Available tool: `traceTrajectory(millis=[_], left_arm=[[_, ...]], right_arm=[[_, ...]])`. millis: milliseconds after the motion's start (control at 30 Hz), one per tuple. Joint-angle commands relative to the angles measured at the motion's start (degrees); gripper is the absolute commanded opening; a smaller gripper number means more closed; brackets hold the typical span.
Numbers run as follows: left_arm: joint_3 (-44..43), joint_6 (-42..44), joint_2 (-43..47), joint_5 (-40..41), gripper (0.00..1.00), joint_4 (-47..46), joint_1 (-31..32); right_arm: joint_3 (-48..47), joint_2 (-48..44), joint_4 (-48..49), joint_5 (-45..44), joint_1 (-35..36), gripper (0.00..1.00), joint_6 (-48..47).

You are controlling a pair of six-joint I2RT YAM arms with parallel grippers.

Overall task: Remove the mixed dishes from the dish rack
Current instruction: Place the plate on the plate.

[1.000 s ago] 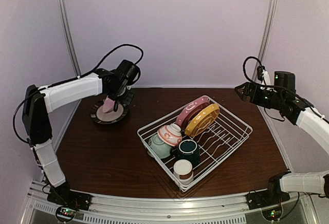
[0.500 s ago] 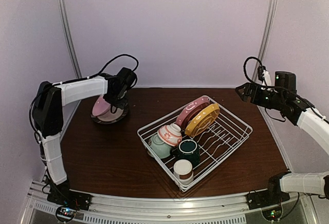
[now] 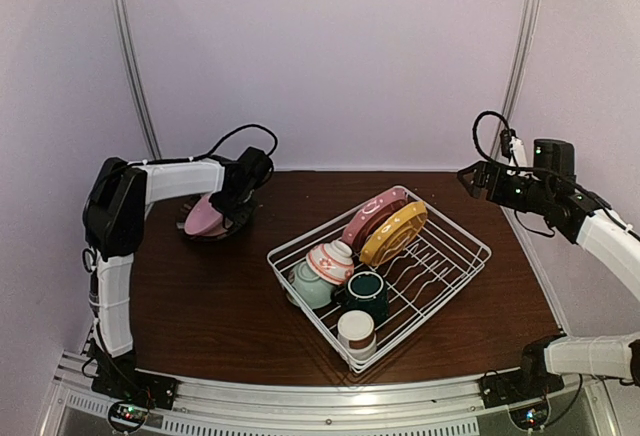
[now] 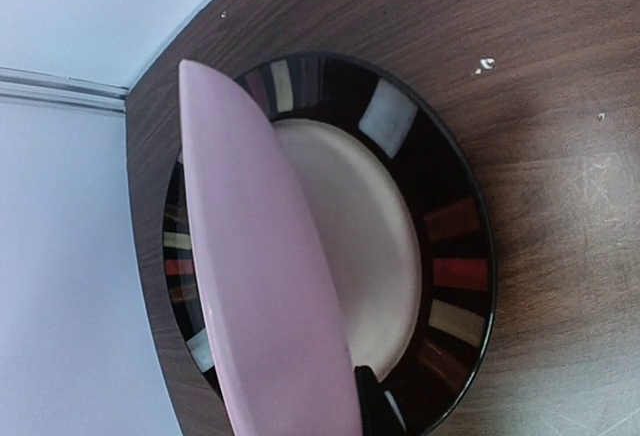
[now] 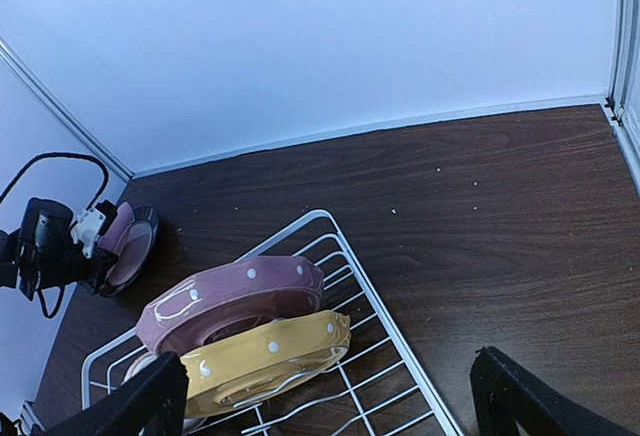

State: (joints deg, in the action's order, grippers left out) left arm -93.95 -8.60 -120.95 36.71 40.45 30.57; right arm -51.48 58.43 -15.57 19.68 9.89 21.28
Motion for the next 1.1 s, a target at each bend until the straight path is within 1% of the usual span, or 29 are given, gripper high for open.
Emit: traceTrajectory(millis=[0,133,233,367,500,600,800,1067], left_arm=[[-1.8,0.5,-0.8,-0.9,0.18,-2.1,-0.8],[-1.9,0.5,-1.0,-2.4,0.27,-2.1,-1.0],[-1.9,0.4,-1.0,-3.3,0.38,-2.2,-1.0],[-1.8,0.6,-0.9,-3.9,0.48,-2.2,-1.1],[-1.9,0.6,-0.3,-7.0,0.60,-1.7,-1.0],[-1.7,0.4,0.2,-9.8,0.65,-1.8,-1.3],[-0.9,-0.1,0.2,-15.4,0.67,-3.0,-3.4],[-0.8,0.0,-0.5,-15.2,0.68,-3.7,-5.5]], right_arm=[[-1.2,0.7,1.2,0.6,0.3,1.00,0.7],[-1.3,1.0,1.5,0.7,0.4,1.00,0.9],[-1.3,1.2,1.7,0.8,0.4,1.00,1.0],[-1.1,1.2,1.7,0.7,0.4,1.00,0.9],[-1.2,1.1,1.4,0.4,0.4,1.00,0.8],[-1.3,0.9,1.3,0.4,0.4,1.00,0.8],[-1.4,0.7,0.8,-0.2,0.4,1.00,0.5],[-1.3,0.6,0.7,-0.3,0.4,1.00,0.3]])
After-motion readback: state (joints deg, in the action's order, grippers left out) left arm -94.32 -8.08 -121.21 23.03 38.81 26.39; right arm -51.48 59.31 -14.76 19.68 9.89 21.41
